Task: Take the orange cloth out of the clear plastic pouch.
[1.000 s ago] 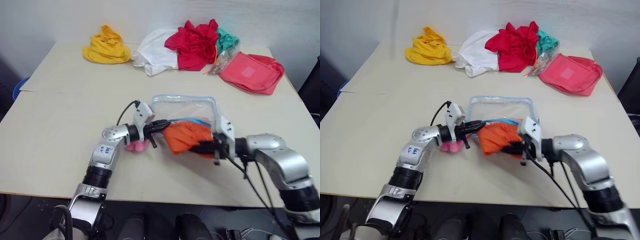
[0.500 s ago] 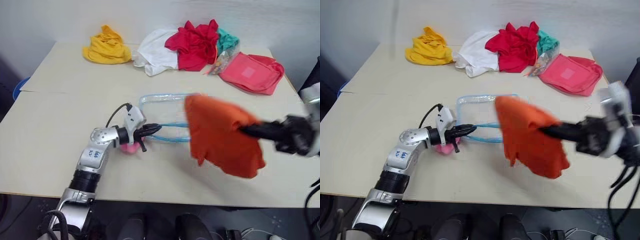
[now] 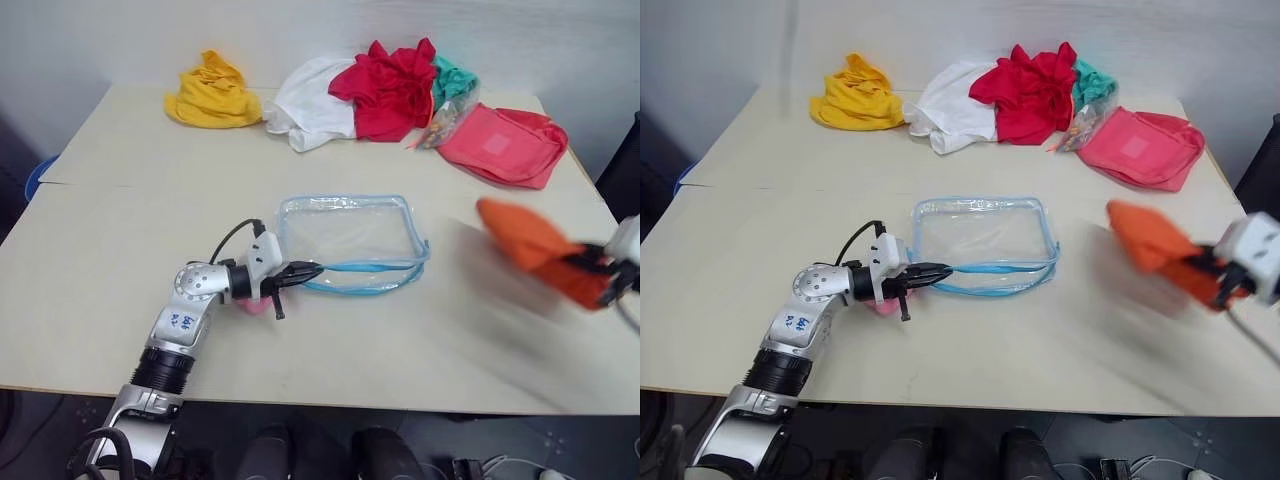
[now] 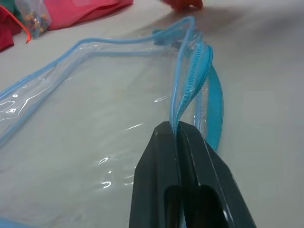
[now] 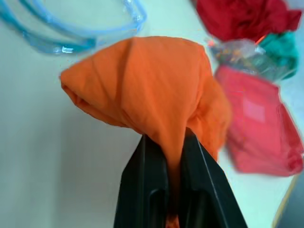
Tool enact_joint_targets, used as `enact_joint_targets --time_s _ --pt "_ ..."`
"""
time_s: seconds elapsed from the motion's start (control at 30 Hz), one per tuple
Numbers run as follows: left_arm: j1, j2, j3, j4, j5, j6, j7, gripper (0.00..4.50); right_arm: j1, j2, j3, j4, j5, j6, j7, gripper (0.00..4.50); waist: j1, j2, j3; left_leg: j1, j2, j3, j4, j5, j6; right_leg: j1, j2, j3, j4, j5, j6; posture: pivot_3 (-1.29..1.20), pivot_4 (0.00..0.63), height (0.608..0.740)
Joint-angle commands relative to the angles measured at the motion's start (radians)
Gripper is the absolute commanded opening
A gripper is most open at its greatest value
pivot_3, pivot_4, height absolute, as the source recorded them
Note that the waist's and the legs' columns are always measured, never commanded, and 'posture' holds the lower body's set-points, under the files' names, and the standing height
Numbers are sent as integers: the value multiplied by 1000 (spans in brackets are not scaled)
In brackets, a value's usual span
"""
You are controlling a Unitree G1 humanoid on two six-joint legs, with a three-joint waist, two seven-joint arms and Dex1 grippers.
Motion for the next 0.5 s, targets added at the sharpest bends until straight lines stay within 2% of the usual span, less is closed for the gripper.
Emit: enact_joint_targets --time_s 0.03,0.1,0.13,0.17,0.27,0.33,0.37,0.43,0.5 --pt "12 21 12 1 -29 -27 -52 482 31 64 -15 -17 33 -62 -31 1139 1 4 0 0 0 0 0 0 0 0 0 0 0 0 0 0 150 740" --pt "11 44 43 -66 -145 106 -117 959 98 94 -57 -95 99 -54 -4 1805 -1 5 1 0 -1 1 0 0 0 0 0 0 0 0 0 0 150 740" --pt "12 77 54 -109 -208 212 -156 1232 154 97 -91 -166 156 -10 29 2150 0 6 1 0 -1 1 0 0 0 -1 0 0 0 0 0 0 150 740" --pt "18 116 68 -144 -240 246 -195 1493 231 94 -137 -258 231 60 63 2411 1 6 1 0 0 0 0 0 0 -1 0 0 1 0 0 0 150 740" --pt "67 222 137 -202 -269 242 -238 2446 431 104 -274 -498 421 247 93 3492 1 7 1 -1 1 -3 -2 0 -1 1 2 -1 -1 0 0 0 150 740" --pt "124 278 196 -227 -296 243 -258 3069 495 121 -311 -592 488 314 79 4181 -2 7 1 1 1 -3 -2 0 -1 3 1 -1 -2 0 0 0 150 740" --pt "160 307 226 -234 -300 233 -269 3088 512 131 -313 -624 506 328 75 4455 -6 6 1 2 1 -3 -3 0 -1 3 1 0 -3 0 0 0 150 740" --pt "222 351 266 -224 -279 178 -284 3088 524 154 -299 -667 506 323 66 4455 -8 6 1 5 1 -3 -3 0 -1 6 0 1 -7 0 0 0 150 740" --pt "304 359 314 -185 -213 44 -245 3088 498 201 -223 -686 467 286 54 4455 -2 6 1 5 1 -3 -3 0 0 6 0 1 -7 0 0 0 150 740"
